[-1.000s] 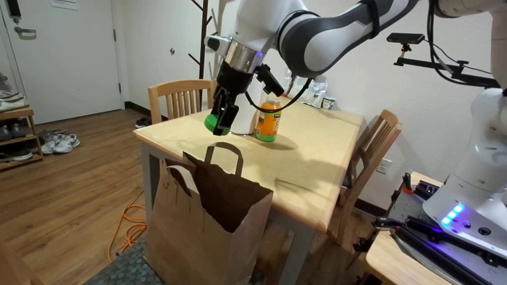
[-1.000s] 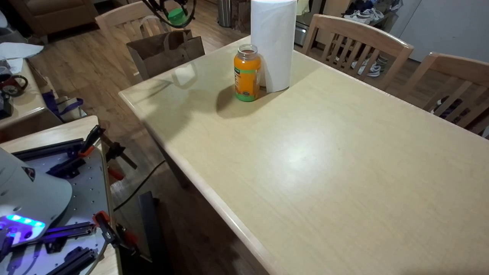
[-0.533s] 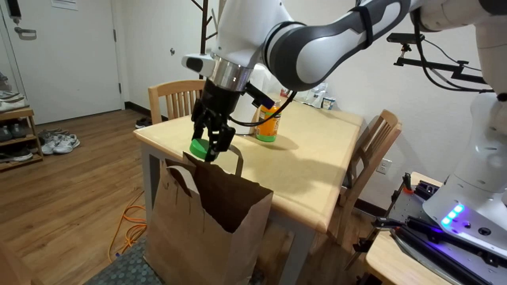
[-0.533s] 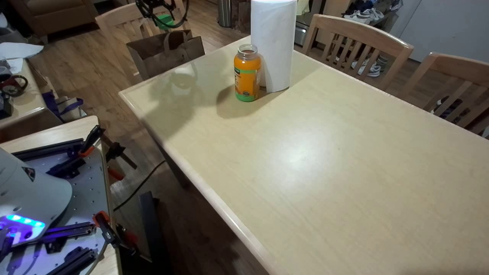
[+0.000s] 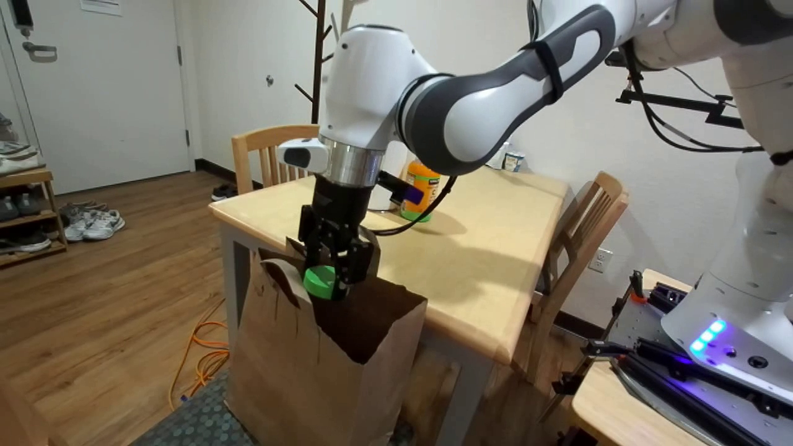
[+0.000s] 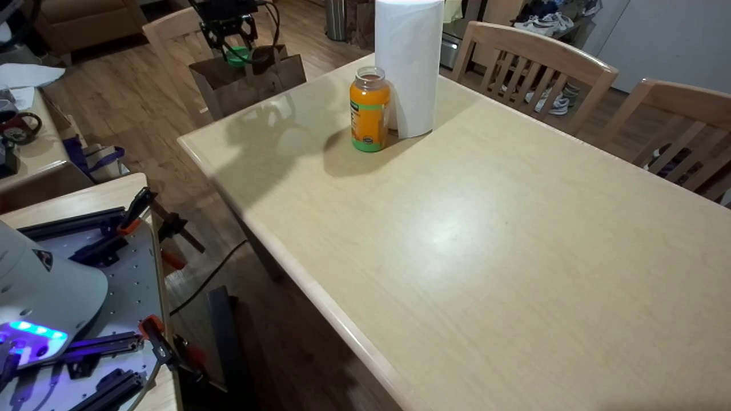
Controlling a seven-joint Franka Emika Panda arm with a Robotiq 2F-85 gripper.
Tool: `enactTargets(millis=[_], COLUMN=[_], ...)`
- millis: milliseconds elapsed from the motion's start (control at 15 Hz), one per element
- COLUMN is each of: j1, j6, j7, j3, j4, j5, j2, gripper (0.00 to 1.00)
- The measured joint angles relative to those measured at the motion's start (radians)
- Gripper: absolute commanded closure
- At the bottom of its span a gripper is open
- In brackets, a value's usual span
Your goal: Put the green lid in the brown bag
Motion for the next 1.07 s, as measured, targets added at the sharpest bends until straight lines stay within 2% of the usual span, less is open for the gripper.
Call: enactTargets(millis=[400, 467, 600, 1067], j1=[-0.009, -0.010, -0.011, -0.016], j6=[-0.047, -0.056, -0.069, -0.102], j7=[-0.011, -0.012, -0.012, -0.012], j3=[0.000, 0.001, 0.001, -0.001], j4=[0.000, 0.000, 0.000, 0.016], j5=[0.030, 0.034, 0.040, 0.061], j2=[0.045, 0.052, 0.061, 0.066], gripper=[0.48, 0.06, 0.00, 0.00])
